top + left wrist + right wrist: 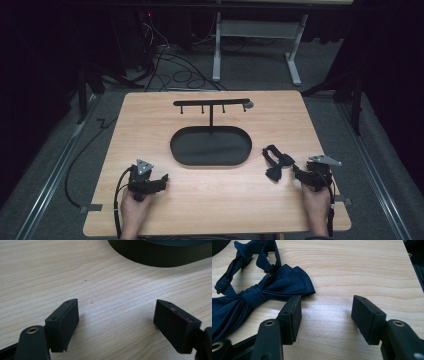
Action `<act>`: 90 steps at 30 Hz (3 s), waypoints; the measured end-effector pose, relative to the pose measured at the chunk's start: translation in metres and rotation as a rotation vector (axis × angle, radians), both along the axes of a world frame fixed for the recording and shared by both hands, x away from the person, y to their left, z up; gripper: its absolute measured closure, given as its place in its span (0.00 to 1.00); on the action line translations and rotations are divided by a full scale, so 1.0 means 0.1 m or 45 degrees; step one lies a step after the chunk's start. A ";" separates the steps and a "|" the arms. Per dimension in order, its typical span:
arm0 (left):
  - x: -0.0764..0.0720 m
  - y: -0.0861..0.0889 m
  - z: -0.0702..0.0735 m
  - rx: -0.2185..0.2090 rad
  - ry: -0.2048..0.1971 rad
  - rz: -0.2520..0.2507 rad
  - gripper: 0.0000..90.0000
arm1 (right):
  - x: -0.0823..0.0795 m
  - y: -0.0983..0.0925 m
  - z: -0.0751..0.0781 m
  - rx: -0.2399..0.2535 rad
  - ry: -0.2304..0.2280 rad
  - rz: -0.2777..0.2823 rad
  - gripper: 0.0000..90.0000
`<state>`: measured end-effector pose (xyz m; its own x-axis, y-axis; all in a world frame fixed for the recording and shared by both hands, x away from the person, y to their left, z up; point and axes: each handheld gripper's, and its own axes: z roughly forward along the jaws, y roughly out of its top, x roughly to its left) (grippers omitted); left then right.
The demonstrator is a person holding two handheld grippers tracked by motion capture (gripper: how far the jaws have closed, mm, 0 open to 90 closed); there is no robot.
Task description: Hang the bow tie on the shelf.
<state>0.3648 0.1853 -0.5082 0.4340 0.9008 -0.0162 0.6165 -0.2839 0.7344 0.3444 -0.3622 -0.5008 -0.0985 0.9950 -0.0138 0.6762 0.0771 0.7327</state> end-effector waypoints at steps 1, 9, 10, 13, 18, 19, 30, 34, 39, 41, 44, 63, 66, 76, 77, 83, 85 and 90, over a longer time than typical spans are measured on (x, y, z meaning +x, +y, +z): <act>0.00 0.00 0.00 0.000 0.000 0.000 0.23 | 0.00 0.00 0.00 0.000 0.001 0.002 0.46; 0.00 0.00 0.00 -0.001 0.002 -0.001 0.23 | 0.00 0.00 0.00 -0.001 0.000 0.005 0.46; 0.00 0.00 0.00 -0.001 0.002 -0.001 0.23 | 0.00 0.00 0.00 -0.001 0.000 0.005 0.46; 0.00 0.00 0.00 0.000 0.002 -0.001 0.23 | 0.00 0.00 0.00 0.000 0.000 0.005 0.46; 0.00 0.00 0.00 0.000 0.002 -0.001 0.23 | 0.00 0.00 0.00 0.003 0.005 0.017 0.43; 0.00 0.00 0.00 0.000 0.002 -0.001 0.23 | 0.00 0.00 0.00 0.008 0.007 0.016 0.43; 0.00 0.00 0.00 -0.002 0.003 0.000 0.23 | 0.02 0.02 0.00 -0.003 0.005 0.071 0.45; 0.00 0.00 0.00 -0.002 0.002 0.000 0.23 | 0.00 0.04 0.00 -0.038 -0.013 0.080 0.47; 0.00 0.00 0.00 -0.002 0.002 0.000 0.23 | -0.03 0.05 0.02 -0.021 -0.045 0.081 0.48; 0.00 0.00 0.00 -0.002 0.002 0.000 0.23 | -0.03 0.05 0.04 -0.002 -0.044 0.090 0.49; 0.00 0.00 0.00 -0.002 0.003 0.000 0.23 | -0.06 0.05 0.07 0.027 -0.054 0.079 0.49; 0.00 0.00 0.00 -0.002 0.002 -0.001 0.23 | -0.05 0.20 0.26 0.075 -0.065 0.150 0.57; 0.00 0.00 0.00 -0.002 0.002 0.000 0.23 | -0.02 0.23 0.28 0.077 -0.067 0.168 0.58; 0.00 0.00 0.00 -0.001 0.001 0.000 0.23 | 0.10 0.32 0.34 0.092 -0.072 0.208 0.59; 0.00 0.00 0.00 -0.001 0.001 0.001 0.23 | 0.12 0.33 0.35 0.094 -0.075 0.213 0.59; 0.00 0.00 0.00 -0.001 0.003 -0.001 0.23 | 0.25 0.36 0.38 0.112 -0.070 0.228 0.59; 0.00 0.00 0.00 -0.001 0.003 0.000 0.23 | 0.29 0.37 0.37 0.123 -0.066 0.230 0.59; 0.00 0.00 0.00 -0.001 0.001 0.001 0.23 | 0.39 0.39 0.34 0.137 -0.042 0.234 0.59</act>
